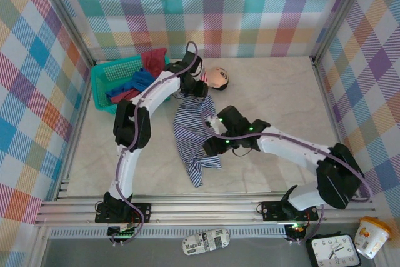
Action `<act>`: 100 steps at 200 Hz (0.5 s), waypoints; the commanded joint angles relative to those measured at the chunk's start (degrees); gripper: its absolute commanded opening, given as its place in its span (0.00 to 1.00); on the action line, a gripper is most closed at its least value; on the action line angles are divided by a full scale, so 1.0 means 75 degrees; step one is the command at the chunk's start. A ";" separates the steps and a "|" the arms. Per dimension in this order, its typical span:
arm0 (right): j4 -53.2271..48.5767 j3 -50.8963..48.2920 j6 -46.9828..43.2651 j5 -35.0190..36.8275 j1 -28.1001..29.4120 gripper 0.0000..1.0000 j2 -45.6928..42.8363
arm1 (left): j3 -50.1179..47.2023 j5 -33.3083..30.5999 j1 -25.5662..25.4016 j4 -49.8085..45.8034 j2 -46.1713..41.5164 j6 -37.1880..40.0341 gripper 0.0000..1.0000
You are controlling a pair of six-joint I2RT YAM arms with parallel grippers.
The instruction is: Fold and stack the tank tops
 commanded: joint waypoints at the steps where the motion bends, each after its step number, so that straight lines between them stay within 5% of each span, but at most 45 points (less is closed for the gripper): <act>1: -0.0340 -0.0333 -0.0122 0.0882 -0.0157 0.55 -0.0267 | -0.0600 -0.0468 -0.0013 -0.0847 -0.1250 0.0100 0.57; 44: 0.1012 -0.1035 0.0697 -0.0075 -0.0752 0.65 -0.0034 | -0.4291 0.0261 -0.0084 -0.0589 -0.3791 -0.1588 0.64; 100: 0.1404 -0.0430 0.0368 -0.1051 -0.0741 0.71 0.1520 | -0.8610 0.0962 -0.1918 0.1440 -0.6000 -0.4284 0.67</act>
